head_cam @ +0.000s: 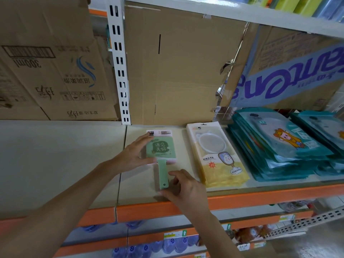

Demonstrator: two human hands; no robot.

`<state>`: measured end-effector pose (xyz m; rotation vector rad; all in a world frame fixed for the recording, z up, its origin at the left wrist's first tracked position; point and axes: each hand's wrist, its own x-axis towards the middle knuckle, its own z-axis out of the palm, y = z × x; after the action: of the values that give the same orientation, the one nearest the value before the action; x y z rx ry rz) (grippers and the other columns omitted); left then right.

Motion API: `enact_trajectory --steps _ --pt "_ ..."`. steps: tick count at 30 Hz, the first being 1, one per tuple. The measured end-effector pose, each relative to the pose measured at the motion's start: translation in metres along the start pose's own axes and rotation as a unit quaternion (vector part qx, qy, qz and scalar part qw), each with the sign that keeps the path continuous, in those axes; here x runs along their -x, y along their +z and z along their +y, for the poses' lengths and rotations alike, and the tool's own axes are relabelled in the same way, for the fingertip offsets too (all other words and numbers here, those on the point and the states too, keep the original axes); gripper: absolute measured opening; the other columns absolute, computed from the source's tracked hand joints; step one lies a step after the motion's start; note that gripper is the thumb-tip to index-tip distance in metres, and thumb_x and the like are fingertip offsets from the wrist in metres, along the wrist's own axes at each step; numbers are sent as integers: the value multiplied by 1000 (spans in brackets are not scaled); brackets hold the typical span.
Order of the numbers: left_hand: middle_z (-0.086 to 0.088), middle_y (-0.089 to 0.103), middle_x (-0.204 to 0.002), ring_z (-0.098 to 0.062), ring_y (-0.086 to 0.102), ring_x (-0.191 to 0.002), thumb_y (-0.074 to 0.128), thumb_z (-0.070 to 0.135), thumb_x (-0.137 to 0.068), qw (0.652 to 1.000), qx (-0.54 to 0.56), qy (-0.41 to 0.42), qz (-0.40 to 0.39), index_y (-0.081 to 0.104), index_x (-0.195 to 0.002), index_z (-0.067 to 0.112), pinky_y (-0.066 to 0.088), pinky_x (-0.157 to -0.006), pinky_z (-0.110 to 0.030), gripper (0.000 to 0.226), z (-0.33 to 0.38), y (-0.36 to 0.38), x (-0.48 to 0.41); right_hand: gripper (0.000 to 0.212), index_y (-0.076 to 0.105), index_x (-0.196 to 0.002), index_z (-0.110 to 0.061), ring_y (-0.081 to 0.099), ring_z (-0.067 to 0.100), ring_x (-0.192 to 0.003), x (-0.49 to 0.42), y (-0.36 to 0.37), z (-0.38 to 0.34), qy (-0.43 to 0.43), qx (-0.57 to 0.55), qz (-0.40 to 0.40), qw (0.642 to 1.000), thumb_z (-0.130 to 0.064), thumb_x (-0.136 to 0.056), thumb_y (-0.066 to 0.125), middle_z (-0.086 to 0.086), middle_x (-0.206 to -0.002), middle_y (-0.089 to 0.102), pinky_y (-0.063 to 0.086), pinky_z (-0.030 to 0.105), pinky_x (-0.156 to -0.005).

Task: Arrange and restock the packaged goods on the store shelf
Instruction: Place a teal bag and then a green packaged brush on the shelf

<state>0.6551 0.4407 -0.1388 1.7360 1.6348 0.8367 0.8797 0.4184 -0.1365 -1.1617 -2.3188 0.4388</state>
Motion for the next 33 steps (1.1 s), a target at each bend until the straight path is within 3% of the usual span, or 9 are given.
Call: enact_trajectory --steps 4,7,10,13,15,18,22,28,33 --pt "9 11 -154 -8 12 -140 42 87 -58 989 -139 56 9 25 -144 30 15 -114 -35 105 5 -6 9 55 62 -95 -25 58 4 -60 1 3 -4 10 14 -1 1000 -67 -60 53 -13 -75 60 39 14 -48" --pt "16 19 -147 4 18 -133 47 69 -71 985 -137 108 13 29 -138 32 18 -110 -21 79 21 -3 29 72 59 -114 -23 58 7 -80 1 -2 3 9 -20 -29 999 -71 -61 51 -9 -91 61 47 19 -62" --pt "18 36 -133 5 35 -122 62 41 -83 998 -21 35 44 32 -135 32 29 -106 -15 61 36 9 55 88 55 -124 -21 55 8 -92 0 -10 10 37 -69 -68 995 -78 -57 54 -6 -103 59 50 28 -80" --pt "17 46 -125 4 41 -113 61 34 -86 997 -17 -27 76 45 -132 25 31 -98 -14 49 42 23 74 86 56 -125 -17 54 10 -100 -4 -13 12 45 -104 -82 990 -68 -57 56 -5 -108 60 46 25 -87" --pt "19 46 -127 7 39 -114 53 51 -80 996 -49 -11 78 49 -130 28 27 -99 -12 55 42 34 82 82 56 -126 -14 53 13 -103 -7 -14 12 39 -109 -91 989 -61 -59 59 -1 -111 61 42 20 -87" --pt "11 52 -133 -3 42 -123 38 62 -70 990 -132 12 45 49 -131 31 38 -105 -31 70 39 48 82 68 61 -120 -14 53 17 -103 -10 -11 10 25 -98 -97 990 -51 -64 67 1 -109 62 43 24 -86" --pt "1 69 -107 -10 60 -98 48 49 -73 981 -176 35 68 61 -113 24 52 -76 -31 49 48 50 79 70 67 -110 -19 53 13 -95 -11 -11 9 25 -123 -107 986 -66 -60 51 -3 -99 62 44 27 -82" --pt "-1 63 -121 -20 60 -109 42 53 -77 986 -155 8 67 61 -122 21 40 -90 -31 58 49 53 79 61 66 -112 -23 53 13 -94 -10 -13 8 22 -125 -127 984 -61 -67 48 -3 -98 63 45 31 -82" --pt "1 63 -118 -17 59 -107 39 57 -76 987 -128 -21 96 62 -118 21 46 -92 -33 59 50 55 80 42 62 -118 -16 54 13 -98 -10 -16 12 24 -137 -133 981 -32 -79 68 -1 -105 62 45 27 -87"
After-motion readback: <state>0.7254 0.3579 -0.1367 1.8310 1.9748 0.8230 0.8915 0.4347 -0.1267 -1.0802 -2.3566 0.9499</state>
